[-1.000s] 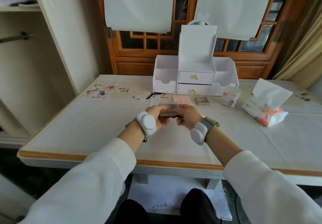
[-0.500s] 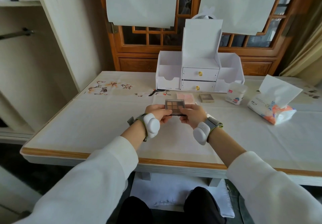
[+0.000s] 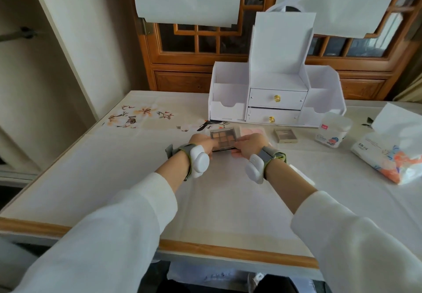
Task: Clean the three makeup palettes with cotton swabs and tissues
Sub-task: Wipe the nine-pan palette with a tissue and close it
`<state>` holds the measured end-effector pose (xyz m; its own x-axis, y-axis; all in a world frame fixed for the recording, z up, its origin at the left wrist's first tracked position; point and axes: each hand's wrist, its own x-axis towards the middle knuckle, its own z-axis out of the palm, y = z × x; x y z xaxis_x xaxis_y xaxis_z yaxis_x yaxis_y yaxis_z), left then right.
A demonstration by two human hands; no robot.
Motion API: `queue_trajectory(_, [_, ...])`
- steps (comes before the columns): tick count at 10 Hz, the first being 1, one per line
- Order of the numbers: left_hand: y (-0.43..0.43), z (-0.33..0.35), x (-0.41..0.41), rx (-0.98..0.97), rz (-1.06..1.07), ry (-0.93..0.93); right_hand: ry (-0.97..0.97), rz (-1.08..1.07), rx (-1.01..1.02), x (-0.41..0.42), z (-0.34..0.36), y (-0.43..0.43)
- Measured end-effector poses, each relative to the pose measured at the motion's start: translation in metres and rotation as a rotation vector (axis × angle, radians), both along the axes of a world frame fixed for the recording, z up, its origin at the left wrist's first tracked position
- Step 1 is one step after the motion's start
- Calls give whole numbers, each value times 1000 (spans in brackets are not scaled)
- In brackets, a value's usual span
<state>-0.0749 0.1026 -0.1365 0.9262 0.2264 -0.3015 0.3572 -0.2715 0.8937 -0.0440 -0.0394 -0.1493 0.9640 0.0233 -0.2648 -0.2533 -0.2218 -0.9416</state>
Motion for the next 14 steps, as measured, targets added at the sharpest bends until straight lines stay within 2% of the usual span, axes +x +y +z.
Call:
queue_trajectory(2, [10,0,31,80,33,-3,-10,-29,-157,21,0,4])
queue_trajectory(3, [11,2,35,138,-31,2,-26,31,-164,28,-4,9])
queue_trajectory(4, [14,2,32,111,-23,-1,-34,16,-186,31,-9,8])
queue_trajectory(5, [18,5,25,115,-87,4,-69,-6,-294,21,-3,3])
queue_trajectory(6, [21,12,17,181,-142,42,-79,-24,-230,17,1,-6])
queue_trajectory(8, [-4,21,-10,160,-306,233,-139,-11,-584,9,19,-48])
queue_trajectory(9, [-29,22,-17,215,-385,320,-116,11,-749,8,22,-73])
queue_trajectory(10, [-53,20,-21,195,-420,354,-101,24,-806,-2,21,-93])
queue_trajectory(12, [-88,16,-24,189,-448,330,-93,44,-830,-8,15,-110])
queue_trajectory(13, [-101,12,-29,98,-395,284,-107,62,-814,-8,13,-113])
queue_trajectory(14, [-116,9,-31,64,-362,254,-124,30,-713,-11,15,-124])
